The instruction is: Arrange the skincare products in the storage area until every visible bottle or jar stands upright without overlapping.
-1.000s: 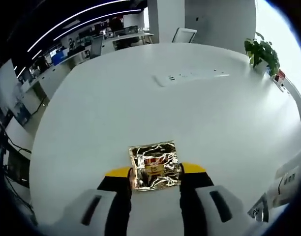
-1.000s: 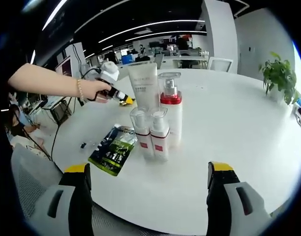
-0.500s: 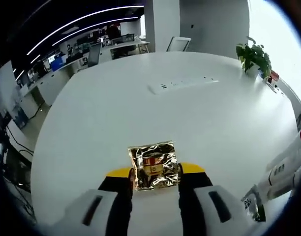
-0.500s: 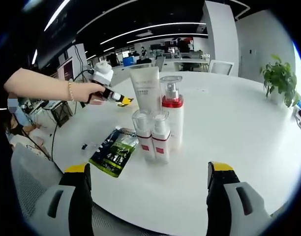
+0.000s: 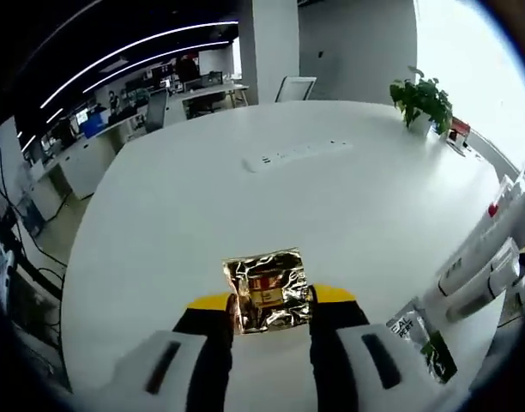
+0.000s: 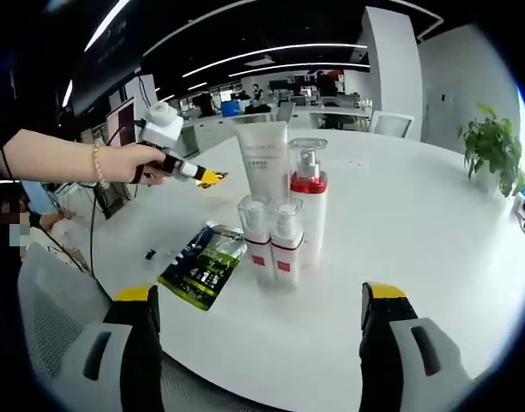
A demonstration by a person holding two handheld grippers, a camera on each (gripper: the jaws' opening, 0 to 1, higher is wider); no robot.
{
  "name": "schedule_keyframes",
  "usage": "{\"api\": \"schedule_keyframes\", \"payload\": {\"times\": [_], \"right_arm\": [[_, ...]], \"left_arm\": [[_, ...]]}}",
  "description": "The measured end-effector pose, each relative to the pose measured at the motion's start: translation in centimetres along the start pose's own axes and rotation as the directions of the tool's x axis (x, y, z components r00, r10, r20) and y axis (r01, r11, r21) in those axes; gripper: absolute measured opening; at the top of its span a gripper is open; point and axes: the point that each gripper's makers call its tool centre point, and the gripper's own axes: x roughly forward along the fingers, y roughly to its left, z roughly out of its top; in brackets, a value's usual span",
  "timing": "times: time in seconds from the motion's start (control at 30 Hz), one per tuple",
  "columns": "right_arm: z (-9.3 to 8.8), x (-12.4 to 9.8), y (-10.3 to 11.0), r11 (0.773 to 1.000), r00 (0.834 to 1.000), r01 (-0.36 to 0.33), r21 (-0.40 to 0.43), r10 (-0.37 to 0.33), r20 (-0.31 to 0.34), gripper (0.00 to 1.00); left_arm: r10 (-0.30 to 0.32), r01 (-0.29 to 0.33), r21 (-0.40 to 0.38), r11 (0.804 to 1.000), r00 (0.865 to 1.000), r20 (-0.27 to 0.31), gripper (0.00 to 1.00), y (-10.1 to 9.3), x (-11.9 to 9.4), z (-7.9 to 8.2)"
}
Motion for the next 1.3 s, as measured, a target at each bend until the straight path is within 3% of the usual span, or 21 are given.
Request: {"api": "schedule_keyframes", "payload": {"times": [0.47,0.87,1.3], "right_arm": [[0.3,-0.2,0.5,1.0,1.0,-0.014,-0.02,0.014,0.014,0.94],[0.4,-0.3,1.0,0.999,0.999,-0.042,-0.031,0.043,0.018,0.91],[0.9,-0.5,1.7,0.996,0.997,-0.068,-0.049,0.07,0.034,0.85]], "left_arm": [[-0.059,0.058,0.022,0.998,0.997,0.045,0.34,-2.0,-5.3,-2.0],[-0.136,0.132,0.042,0.99,0.984,0.114,0.33,-5.1,-9.9,-2.0],[-0.203,0.18,0.155,0.971,0.968,0.145,0.33,-8.2,-14.3,-3.4]]}}
